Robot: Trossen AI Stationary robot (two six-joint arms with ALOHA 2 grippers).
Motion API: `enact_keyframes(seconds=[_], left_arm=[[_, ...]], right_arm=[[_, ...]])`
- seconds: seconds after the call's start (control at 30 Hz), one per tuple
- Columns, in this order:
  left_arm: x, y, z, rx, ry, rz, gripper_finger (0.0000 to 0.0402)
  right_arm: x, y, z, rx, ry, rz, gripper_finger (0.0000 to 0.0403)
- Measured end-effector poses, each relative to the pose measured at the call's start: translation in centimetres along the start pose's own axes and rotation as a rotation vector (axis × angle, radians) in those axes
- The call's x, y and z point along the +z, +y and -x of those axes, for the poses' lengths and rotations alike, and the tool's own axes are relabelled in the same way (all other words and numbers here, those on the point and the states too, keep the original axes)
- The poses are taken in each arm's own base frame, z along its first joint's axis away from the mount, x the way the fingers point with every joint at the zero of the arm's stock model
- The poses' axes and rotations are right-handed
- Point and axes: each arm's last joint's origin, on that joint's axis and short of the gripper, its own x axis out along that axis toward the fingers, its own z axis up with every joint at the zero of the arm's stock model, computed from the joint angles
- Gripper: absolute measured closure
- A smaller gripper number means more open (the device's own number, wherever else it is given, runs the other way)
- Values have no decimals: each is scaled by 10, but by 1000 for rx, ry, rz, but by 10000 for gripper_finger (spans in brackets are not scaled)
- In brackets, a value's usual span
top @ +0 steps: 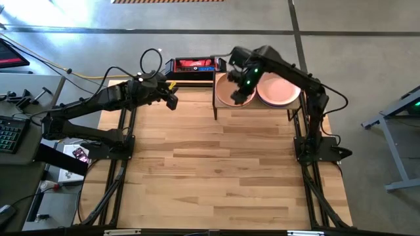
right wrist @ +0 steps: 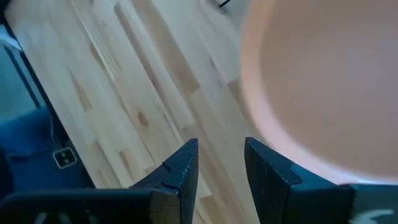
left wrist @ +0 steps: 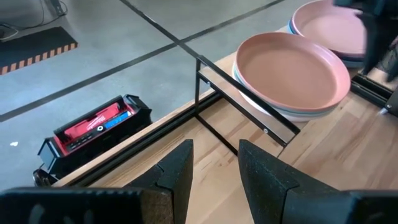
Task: Place and stack plates onto a shelf
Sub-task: Stack the brown plate on top of the light blue plate on the shelf
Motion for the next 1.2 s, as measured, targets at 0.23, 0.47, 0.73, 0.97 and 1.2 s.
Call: enact_keyframes(seconds=[0.23,0.47,0.73,0.97,1.2], left_arm=[[3,8,-3,40,-6,21,284],[5,16,-6,72,-12,41,284],[5,18,-6,77,-12,45,284],[5,18,-6,75,-10,45,284],[5,18,-6,75,-9,27,284]], right_arm=[[-4,23,-27,-70,65,61,293],[-4,20,-48,-162,76,60,293],[1,8,-52,-232,35,15,293],[7,-7,-46,-251,-18,-41,293],[3,-6,-45,-230,19,-44,293]])
